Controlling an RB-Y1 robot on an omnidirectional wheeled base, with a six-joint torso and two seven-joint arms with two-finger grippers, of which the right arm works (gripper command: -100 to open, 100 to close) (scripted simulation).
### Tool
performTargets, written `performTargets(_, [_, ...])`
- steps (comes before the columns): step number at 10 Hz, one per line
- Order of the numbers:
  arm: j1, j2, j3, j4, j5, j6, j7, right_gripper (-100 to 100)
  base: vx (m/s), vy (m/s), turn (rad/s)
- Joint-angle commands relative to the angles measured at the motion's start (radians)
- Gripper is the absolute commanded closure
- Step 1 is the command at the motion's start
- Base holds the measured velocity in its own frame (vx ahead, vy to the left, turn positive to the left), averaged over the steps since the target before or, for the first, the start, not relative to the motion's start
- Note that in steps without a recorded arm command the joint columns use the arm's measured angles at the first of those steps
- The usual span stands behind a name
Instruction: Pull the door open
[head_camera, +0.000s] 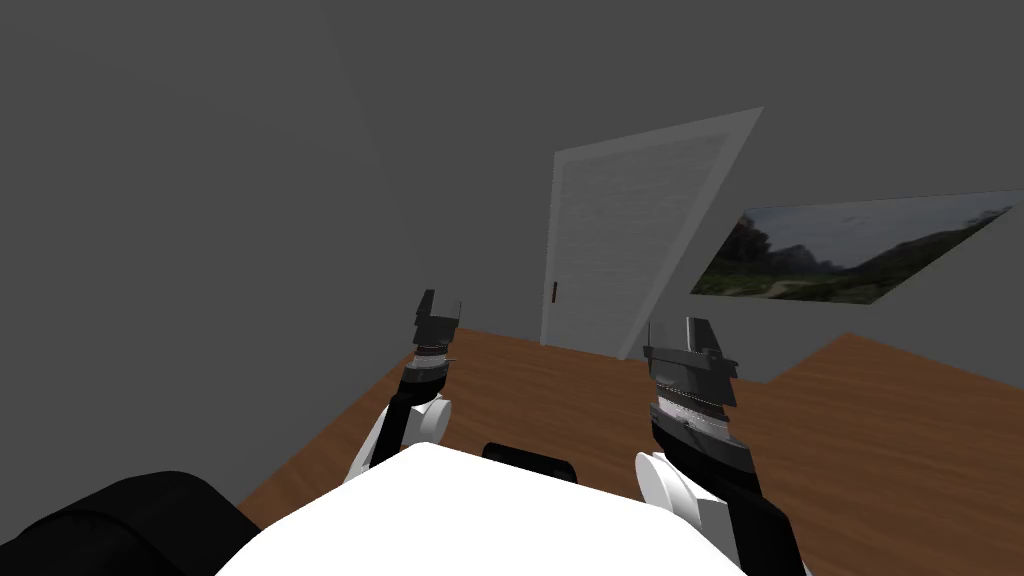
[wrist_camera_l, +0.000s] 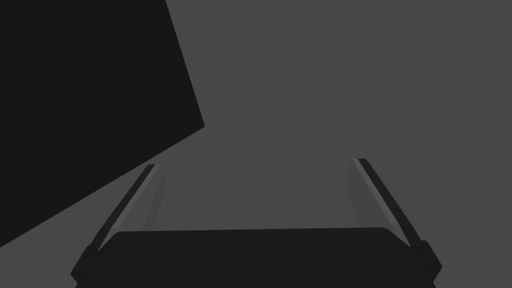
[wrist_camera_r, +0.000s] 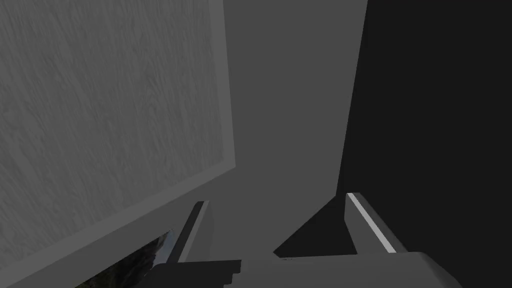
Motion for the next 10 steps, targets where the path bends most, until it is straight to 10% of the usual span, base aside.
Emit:
performTargets(1, [-0.007, -0.016, 0.01, 0.035, -0.023, -0.011, -0.035, -100, 0.119, -0.006, 0.021])
performTargets(10, [-0.044, -0.08, 0.057, 0.206, -0.134, -0.064, -0.207, -100, 0.151, 0.005, 0.044])
